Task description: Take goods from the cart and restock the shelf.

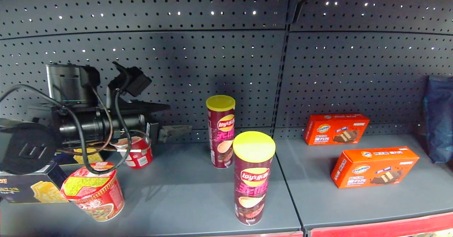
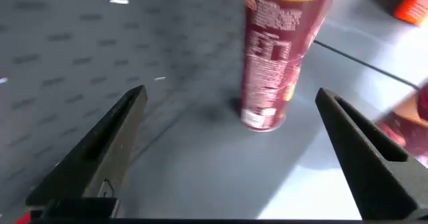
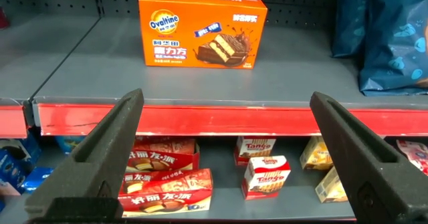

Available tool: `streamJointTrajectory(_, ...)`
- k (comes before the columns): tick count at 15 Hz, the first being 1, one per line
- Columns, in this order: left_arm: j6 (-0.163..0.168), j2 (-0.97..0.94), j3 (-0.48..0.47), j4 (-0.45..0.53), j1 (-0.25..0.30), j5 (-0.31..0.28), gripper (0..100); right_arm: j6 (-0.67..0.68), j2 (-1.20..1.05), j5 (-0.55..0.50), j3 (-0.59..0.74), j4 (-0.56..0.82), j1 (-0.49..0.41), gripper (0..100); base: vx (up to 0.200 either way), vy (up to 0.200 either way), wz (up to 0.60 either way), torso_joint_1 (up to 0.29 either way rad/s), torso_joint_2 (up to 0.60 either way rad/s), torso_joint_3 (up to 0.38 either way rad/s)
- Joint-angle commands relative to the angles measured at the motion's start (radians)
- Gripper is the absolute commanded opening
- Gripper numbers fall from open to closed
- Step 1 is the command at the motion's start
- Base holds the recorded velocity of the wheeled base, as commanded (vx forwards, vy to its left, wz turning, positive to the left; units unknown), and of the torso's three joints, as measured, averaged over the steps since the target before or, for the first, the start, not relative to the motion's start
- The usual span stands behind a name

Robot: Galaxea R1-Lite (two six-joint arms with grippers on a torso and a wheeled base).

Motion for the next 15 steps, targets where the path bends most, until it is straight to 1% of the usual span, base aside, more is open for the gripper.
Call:
streamJointTrajectory(1,-0.047,-0.115,0.055,-0.001,-0.011,0.090,100,0.000,0.001,0.000,0.001,-0.001,0.000,100,0.000,0.000,0.00,0.000,0.00,0.000)
streamJointTrajectory(2,-0.052,-0.117,0.067,-0.002,-0.045,0.170,100,-0.002,0.001,0.000,0.000,-0.001,0.000,100,0.000,0.000,0.00,0.000,0.00,0.000)
streamJointTrajectory(3,-0.055,-0.117,0.072,-0.001,-0.076,0.233,100,-0.002,0.001,0.000,0.001,-0.001,0.000,100,0.000,0.000,0.00,0.000,0.00,0.000)
streamJointTrajectory(4,-0.055,-0.115,0.075,-0.001,-0.109,0.314,100,-0.002,0.001,0.000,0.001,-0.001,0.000,100,0.000,0.000,0.00,0.000,0.00,0.000)
streamJointTrajectory(5,-0.057,-0.114,0.078,-0.001,-0.157,0.377,100,-0.003,0.001,0.000,0.001,-0.001,0.000,100,0.000,0.000,0.00,0.000,0.00,0.000)
streamJointTrajectory(6,-0.061,-0.107,0.081,-0.001,-0.178,0.425,100,-0.003,0.001,0.000,0.001,-0.001,0.000,100,0.000,0.000,0.00,0.000,0.00,0.000)
streamJointTrajectory(8,-0.061,-0.061,0.078,-0.005,-0.200,0.592,100,-0.005,0.001,0.000,0.001,-0.001,0.000,100,0.000,0.000,0.00,0.000,0.00,0.000)
streamJointTrajectory(9,-0.061,-0.038,0.079,-0.035,-0.201,0.658,100,-0.005,0.001,0.000,0.001,-0.001,0.000,100,0.000,0.000,0.00,0.000,0.00,0.000)
streamJointTrajectory(11,-0.054,0.020,0.079,-0.119,-0.218,0.748,100,-0.005,0.001,0.000,0.001,-0.001,0.000,100,0.000,0.000,0.00,0.000,0.00,0.000)
streamJointTrajectory(12,-0.054,0.023,0.079,-0.122,-0.220,0.753,100,-0.005,0.001,0.000,0.001,-0.001,0.000,100,0.000,0.000,0.00,0.000,0.00,0.000)
streamJointTrajectory(13,-0.057,0.061,0.078,-0.150,-0.243,0.822,100,-0.005,0.001,0.000,0.000,-0.001,0.000,100,0.000,0.000,0.00,0.000,0.00,0.000)
streamJointTrajectory(15,-0.057,0.080,0.084,-0.143,-0.258,0.853,100,-0.005,0.001,0.000,0.001,-0.001,0.000,100,0.000,0.000,0.00,0.000,0.00,0.000)
